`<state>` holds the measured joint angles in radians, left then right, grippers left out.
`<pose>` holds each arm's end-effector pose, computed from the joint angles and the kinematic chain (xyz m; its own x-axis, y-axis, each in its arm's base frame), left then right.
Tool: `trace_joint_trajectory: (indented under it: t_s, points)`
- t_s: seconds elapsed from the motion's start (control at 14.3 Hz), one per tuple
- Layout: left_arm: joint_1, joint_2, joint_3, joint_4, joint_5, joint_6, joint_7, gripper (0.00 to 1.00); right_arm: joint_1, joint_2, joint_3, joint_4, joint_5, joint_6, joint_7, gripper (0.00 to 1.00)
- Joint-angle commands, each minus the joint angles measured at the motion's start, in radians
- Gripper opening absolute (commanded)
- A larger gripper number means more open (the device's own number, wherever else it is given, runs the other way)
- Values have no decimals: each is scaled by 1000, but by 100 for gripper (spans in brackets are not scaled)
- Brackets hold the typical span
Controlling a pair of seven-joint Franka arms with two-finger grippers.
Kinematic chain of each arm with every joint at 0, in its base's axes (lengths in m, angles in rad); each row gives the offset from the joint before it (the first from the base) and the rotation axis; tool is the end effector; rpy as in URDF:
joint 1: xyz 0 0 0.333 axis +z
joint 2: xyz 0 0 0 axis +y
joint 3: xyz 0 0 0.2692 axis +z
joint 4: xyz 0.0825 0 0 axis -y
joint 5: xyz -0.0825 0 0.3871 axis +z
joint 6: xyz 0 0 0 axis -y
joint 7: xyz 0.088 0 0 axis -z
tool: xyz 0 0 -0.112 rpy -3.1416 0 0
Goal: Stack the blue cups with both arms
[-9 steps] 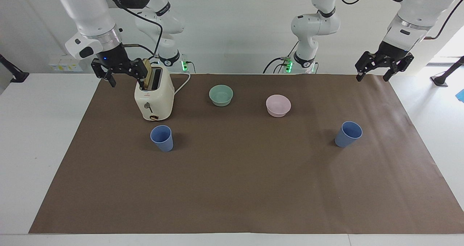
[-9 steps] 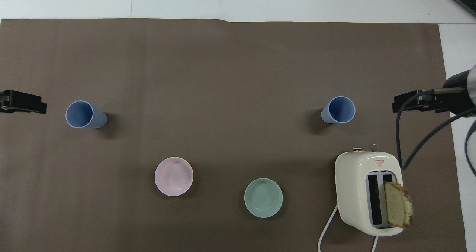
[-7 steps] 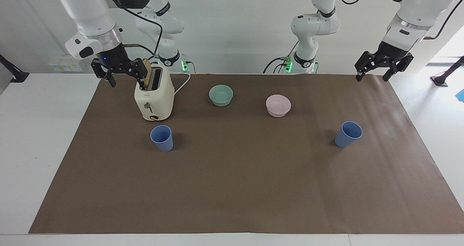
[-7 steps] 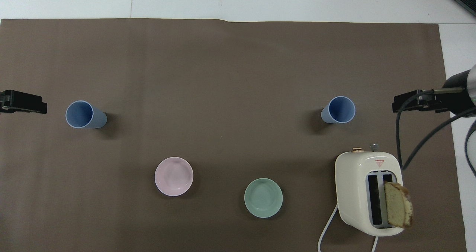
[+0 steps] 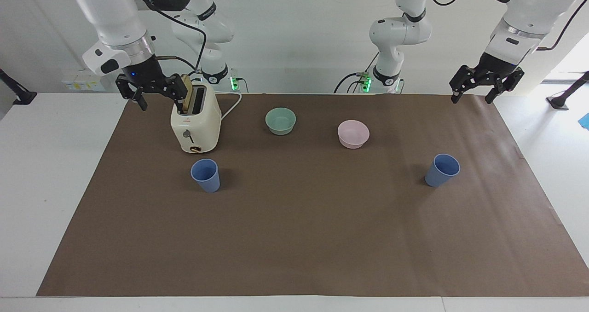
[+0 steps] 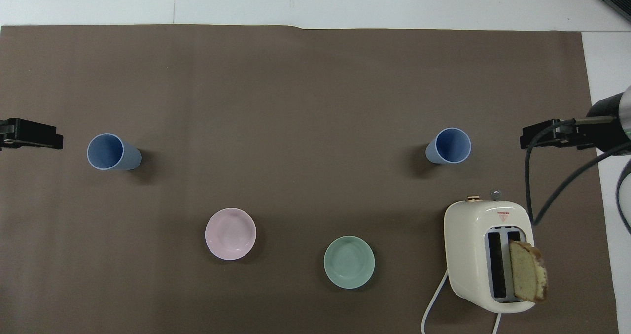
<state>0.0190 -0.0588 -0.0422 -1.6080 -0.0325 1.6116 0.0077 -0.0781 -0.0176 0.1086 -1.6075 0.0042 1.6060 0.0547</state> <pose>0.5463 -0.0168 0.5911 0.9976 -0.0296 0.0625 -0.0315 -0.9991 0.0295 0.5559 0.0179 0.5681 0.9996 -0.0243 0.0158 -0.0243 -0.9997 -0.0032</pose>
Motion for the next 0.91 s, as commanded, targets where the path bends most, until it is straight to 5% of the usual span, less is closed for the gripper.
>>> trace_joint_trajectory:
  t_s: [0.0,0.49,0.84]
  points:
    - [33,20,8,-52,-9,91,18,100,-12,-1,8,1,17,-1,-7,100]
    - [122,54,8,-231,-9,295,14,100,-12,-1,8,1,19,-1,-7,100]
    - [157,155,7,-314,-10,442,8,100,-12,-1,8,1,19,-1,-7,100]
